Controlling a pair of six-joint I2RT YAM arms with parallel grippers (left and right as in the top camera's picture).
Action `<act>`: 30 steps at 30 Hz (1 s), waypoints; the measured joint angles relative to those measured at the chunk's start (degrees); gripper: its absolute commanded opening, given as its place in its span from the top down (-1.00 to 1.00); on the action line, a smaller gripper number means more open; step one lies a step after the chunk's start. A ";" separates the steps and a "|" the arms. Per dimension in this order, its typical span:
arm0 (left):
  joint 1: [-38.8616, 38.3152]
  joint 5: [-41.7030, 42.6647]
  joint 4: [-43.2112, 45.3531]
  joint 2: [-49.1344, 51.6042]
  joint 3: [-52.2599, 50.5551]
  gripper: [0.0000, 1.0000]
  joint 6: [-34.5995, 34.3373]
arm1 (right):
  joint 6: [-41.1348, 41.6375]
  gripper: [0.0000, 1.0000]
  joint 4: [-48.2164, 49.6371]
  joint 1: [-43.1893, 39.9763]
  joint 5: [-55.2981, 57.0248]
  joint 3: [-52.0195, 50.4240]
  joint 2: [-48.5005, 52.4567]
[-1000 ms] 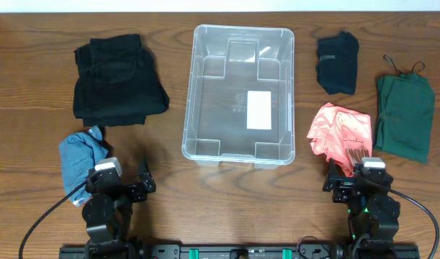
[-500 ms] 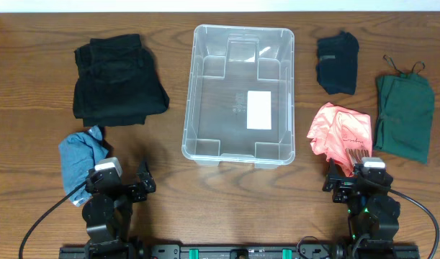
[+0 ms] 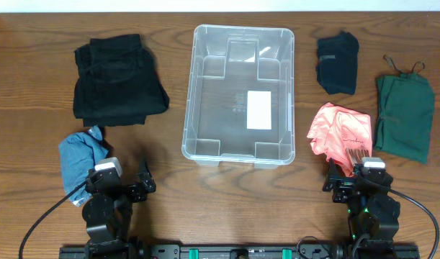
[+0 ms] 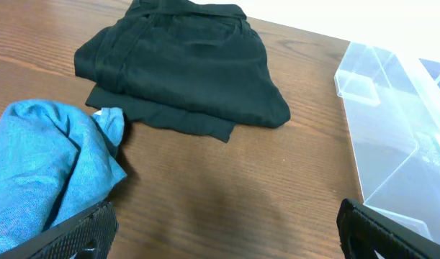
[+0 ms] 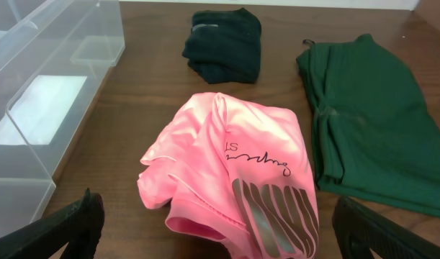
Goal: Pack container
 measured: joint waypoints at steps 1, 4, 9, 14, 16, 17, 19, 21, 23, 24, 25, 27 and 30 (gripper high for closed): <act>0.00 0.00 0.00 0.00 0.00 -0.96 0.00 | 0.02 -0.98 0.00 0.00 0.00 0.00 0.00; 0.00 0.00 0.00 0.00 0.00 -0.96 0.00 | 0.02 -0.99 0.00 0.00 0.00 0.00 0.00; 0.00 0.00 0.00 -0.02 0.00 -0.96 0.00 | 0.02 -0.99 0.00 0.00 0.00 0.00 0.00; 0.00 0.13 0.76 0.00 -0.09 -0.96 0.00 | 0.02 -0.99 0.00 0.00 0.00 0.00 0.00; 0.00 0.74 0.96 0.00 -0.11 -0.96 0.00 | 0.02 -0.99 0.00 0.00 0.00 0.00 0.00; 0.00 1.20 1.42 0.00 -0.15 -0.96 0.00 | 0.02 -0.99 0.00 0.00 0.00 0.00 0.00; 0.00 2.45 1.75 0.00 -0.15 -0.96 0.00 | 0.02 -0.98 0.00 0.00 0.00 0.00 0.00; 0.00 4.09 1.75 0.00 -0.17 -0.96 -0.04 | 0.02 -0.98 0.00 0.00 0.00 0.00 0.00; 0.00 4.94 1.75 0.00 -0.17 -0.96 -0.94 | 0.02 -0.99 0.00 0.00 0.00 0.00 0.00; 0.00 5.14 1.75 0.00 -0.17 -0.96 -1.86 | 0.00 -0.99 0.00 0.00 0.00 0.00 0.00; 0.00 5.31 1.77 0.09 -0.15 -0.96 -3.15 | 0.02 -0.98 0.00 0.00 0.00 0.00 0.00; 0.00 5.60 1.73 0.87 0.07 -0.96 -4.87 | 0.00 -0.99 0.00 0.00 0.00 0.00 0.00; 0.00 5.53 1.27 5.27 3.69 -0.96 -7.69 | 0.02 -0.98 -0.02 0.00 -0.02 0.00 0.00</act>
